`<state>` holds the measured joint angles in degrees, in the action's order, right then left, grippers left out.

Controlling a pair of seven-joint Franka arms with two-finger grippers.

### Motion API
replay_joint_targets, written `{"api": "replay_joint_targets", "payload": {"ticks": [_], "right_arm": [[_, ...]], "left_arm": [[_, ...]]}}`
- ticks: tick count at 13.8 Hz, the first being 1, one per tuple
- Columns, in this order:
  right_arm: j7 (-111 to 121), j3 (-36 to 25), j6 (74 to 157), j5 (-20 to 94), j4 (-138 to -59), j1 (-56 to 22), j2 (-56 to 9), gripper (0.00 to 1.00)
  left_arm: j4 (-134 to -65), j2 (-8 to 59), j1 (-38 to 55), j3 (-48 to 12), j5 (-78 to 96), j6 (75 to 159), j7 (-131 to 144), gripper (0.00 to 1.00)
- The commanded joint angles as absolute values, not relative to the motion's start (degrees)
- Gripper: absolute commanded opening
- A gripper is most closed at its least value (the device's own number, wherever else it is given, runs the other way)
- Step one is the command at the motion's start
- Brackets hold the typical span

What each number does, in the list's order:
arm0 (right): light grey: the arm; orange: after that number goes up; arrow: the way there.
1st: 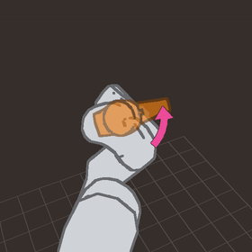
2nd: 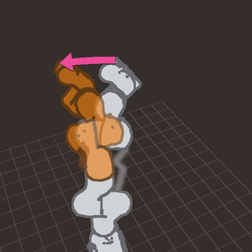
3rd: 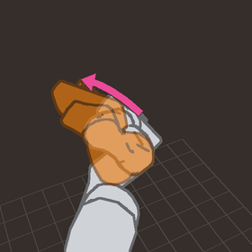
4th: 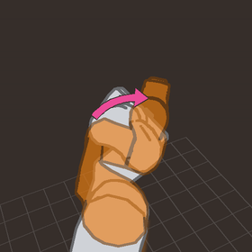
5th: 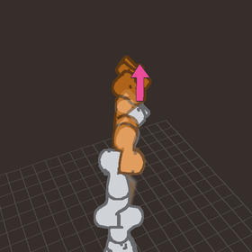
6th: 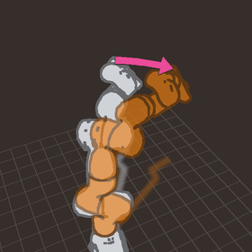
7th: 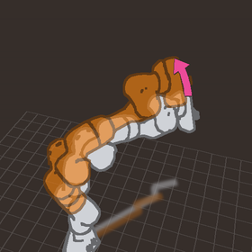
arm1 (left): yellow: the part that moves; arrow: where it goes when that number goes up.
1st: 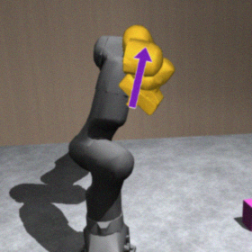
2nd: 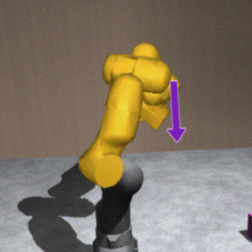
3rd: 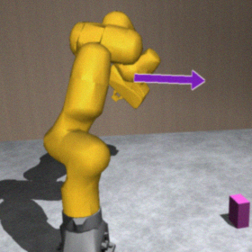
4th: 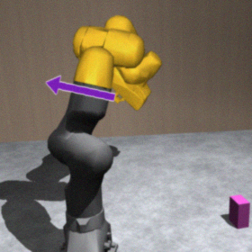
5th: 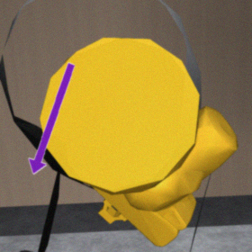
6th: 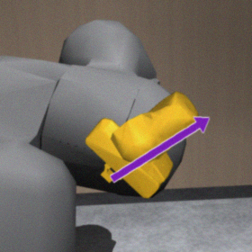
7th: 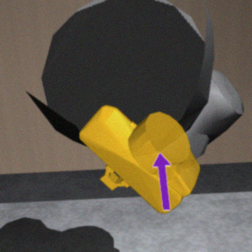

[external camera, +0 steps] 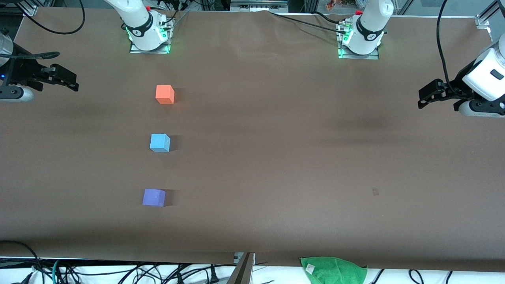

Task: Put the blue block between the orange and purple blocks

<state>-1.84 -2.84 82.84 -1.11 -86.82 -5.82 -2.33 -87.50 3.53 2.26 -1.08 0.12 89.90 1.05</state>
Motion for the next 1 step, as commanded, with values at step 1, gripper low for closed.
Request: {"api": "replay_joint_targets", "payload": {"ticks": [1], "right_arm": [[-1.23,-2.02,82.79,-1.49,-86.48,-4.92,-2.29,1.00]], "left_arm": [[-85.87,4.22,2.46,-1.14,-0.26,89.12,1.67,1.00]]}}
